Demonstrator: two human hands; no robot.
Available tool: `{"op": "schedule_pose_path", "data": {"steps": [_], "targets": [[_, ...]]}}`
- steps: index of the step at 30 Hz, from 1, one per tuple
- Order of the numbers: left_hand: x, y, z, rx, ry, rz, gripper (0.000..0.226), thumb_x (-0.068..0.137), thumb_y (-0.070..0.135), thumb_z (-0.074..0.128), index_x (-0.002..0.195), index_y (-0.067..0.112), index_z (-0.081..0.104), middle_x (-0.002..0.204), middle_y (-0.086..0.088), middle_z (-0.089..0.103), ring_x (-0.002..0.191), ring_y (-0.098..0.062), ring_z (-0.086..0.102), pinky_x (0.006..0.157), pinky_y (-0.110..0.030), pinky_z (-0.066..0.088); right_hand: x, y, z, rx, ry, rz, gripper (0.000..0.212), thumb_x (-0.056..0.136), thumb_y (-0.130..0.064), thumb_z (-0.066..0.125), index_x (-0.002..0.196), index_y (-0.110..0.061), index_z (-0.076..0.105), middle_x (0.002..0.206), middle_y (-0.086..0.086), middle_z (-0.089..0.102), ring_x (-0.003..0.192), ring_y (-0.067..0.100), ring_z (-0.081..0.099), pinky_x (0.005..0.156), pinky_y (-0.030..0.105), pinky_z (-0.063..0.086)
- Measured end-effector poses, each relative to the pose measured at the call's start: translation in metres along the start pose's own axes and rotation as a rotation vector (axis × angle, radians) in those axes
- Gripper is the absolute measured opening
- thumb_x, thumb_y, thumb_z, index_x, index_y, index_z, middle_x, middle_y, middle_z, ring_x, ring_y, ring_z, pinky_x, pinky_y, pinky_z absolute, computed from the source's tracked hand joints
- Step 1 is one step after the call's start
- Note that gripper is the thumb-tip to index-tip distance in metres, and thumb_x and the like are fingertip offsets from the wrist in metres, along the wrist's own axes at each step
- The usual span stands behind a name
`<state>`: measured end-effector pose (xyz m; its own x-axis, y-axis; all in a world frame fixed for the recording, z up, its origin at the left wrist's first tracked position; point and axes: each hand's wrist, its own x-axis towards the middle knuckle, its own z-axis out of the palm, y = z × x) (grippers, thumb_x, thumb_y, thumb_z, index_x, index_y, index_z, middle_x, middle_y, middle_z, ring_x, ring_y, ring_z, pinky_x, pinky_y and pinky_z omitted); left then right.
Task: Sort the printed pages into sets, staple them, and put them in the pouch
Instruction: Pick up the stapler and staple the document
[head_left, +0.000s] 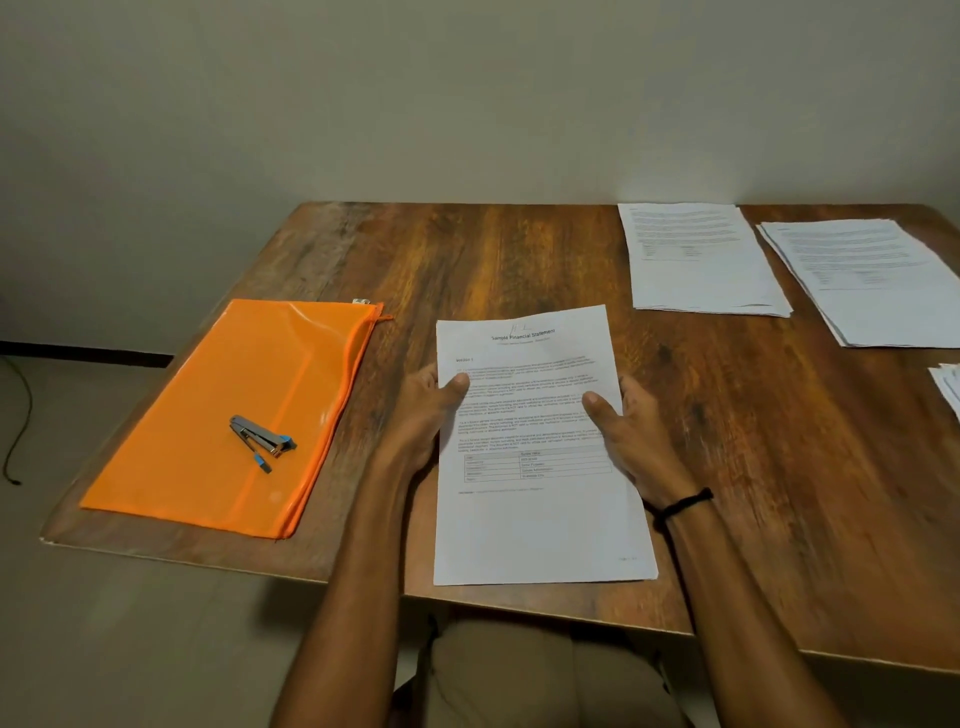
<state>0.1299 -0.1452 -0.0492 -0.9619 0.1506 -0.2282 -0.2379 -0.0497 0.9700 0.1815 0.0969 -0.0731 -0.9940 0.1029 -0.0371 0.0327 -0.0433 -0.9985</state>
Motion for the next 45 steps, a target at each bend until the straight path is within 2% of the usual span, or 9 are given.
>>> {"op": "schedule_pose_path", "data": {"steps": [4,8,11,17,22,30,37,41,45], "targets": [[-0.011,-0.003,0.005,0.109,0.223,0.066,0.015,0.1,0.011,0.058,0.103,0.019,0.071,0.096,0.007,0.077,0.085,-0.011,0.075,0.064,-0.024,0.059,0.002,-0.002,0.005,-0.09,-0.012,0.02,0.026,0.097,-0.015,0.063,0.123,-0.01,0.059,0.12,0.003,0.071,0.106,0.022,0.071,0.086,0.044,0.06],[-0.024,0.003,-0.008,0.23,0.354,0.185,0.023,0.101,0.009,0.055,0.116,0.015,0.07,0.108,0.005,0.076,0.097,-0.011,0.073,0.084,-0.036,0.06,0.006,-0.009,0.017,-0.122,-0.006,0.046,0.026,0.097,-0.026,0.063,0.118,-0.011,0.062,0.109,-0.002,0.075,0.096,0.015,0.073,0.076,0.028,0.061],[-0.04,0.02,-0.027,0.219,0.45,0.25,0.029,0.099,0.0,0.052,0.122,0.005,0.068,0.109,0.0,0.074,0.099,-0.008,0.072,0.078,-0.023,0.058,0.014,-0.014,0.035,-0.142,0.002,0.06,0.03,0.099,-0.039,0.058,0.113,-0.013,0.065,0.092,0.0,0.075,0.076,0.015,0.071,0.065,0.028,0.057],[-0.087,0.056,-0.088,0.212,0.718,0.327,0.024,0.098,-0.006,0.049,0.111,0.003,0.067,0.089,0.009,0.069,0.068,0.01,0.066,0.059,-0.009,0.049,0.047,-0.012,0.12,-0.127,-0.034,0.109,0.014,0.103,-0.018,0.052,0.096,-0.007,0.058,0.076,0.015,0.065,0.052,0.021,0.056,0.047,0.03,0.048],[-0.127,0.065,-0.17,0.369,1.019,0.284,0.024,0.093,0.014,0.058,0.114,0.011,0.07,0.102,-0.001,0.074,0.094,-0.017,0.072,0.086,-0.041,0.06,0.053,-0.009,0.216,-0.519,-0.253,-0.151,0.015,0.092,-0.024,0.066,0.087,-0.01,0.065,0.083,0.005,0.072,0.077,0.022,0.067,0.07,0.037,0.053],[-0.174,0.079,-0.214,0.56,1.318,0.226,0.033,0.086,0.026,0.053,0.115,0.013,0.065,0.111,-0.004,0.073,0.099,-0.026,0.069,0.092,-0.044,0.056,0.037,0.001,0.321,-0.952,-0.474,-0.296,0.056,0.094,-0.056,0.054,0.115,-0.004,0.059,0.114,0.023,0.06,0.107,0.041,0.054,0.088,0.045,0.047],[-0.178,0.08,-0.217,0.588,1.306,0.213,0.03,0.09,0.025,0.054,0.115,0.015,0.066,0.115,-0.004,0.072,0.101,-0.026,0.068,0.092,-0.044,0.055,0.039,-0.003,0.331,-1.022,-0.619,-0.294,0.037,0.098,-0.041,0.055,0.104,-0.005,0.057,0.115,0.022,0.059,0.105,0.039,0.057,0.079,0.04,0.043],[-0.168,0.082,-0.204,0.47,1.163,0.325,0.028,0.093,0.02,0.056,0.118,0.016,0.067,0.11,0.004,0.073,0.099,-0.015,0.071,0.088,-0.036,0.058,0.06,-0.013,0.288,-0.698,-0.456,-0.097,0.053,0.095,-0.045,0.06,0.054,-0.016,0.043,0.05,0.0,0.047,0.051,0.02,0.044,0.051,0.03,0.027],[-0.136,0.082,-0.17,0.329,0.968,0.39,0.023,0.096,0.014,0.056,0.113,0.02,0.07,0.101,0.009,0.074,0.087,-0.003,0.072,0.071,-0.021,0.057,0.078,-0.032,0.205,-0.153,-0.248,0.182,0.044,0.086,-0.054,0.07,0.068,-0.014,0.063,0.063,0.007,0.058,0.057,0.02,0.052,0.057,0.036,0.044]]}}
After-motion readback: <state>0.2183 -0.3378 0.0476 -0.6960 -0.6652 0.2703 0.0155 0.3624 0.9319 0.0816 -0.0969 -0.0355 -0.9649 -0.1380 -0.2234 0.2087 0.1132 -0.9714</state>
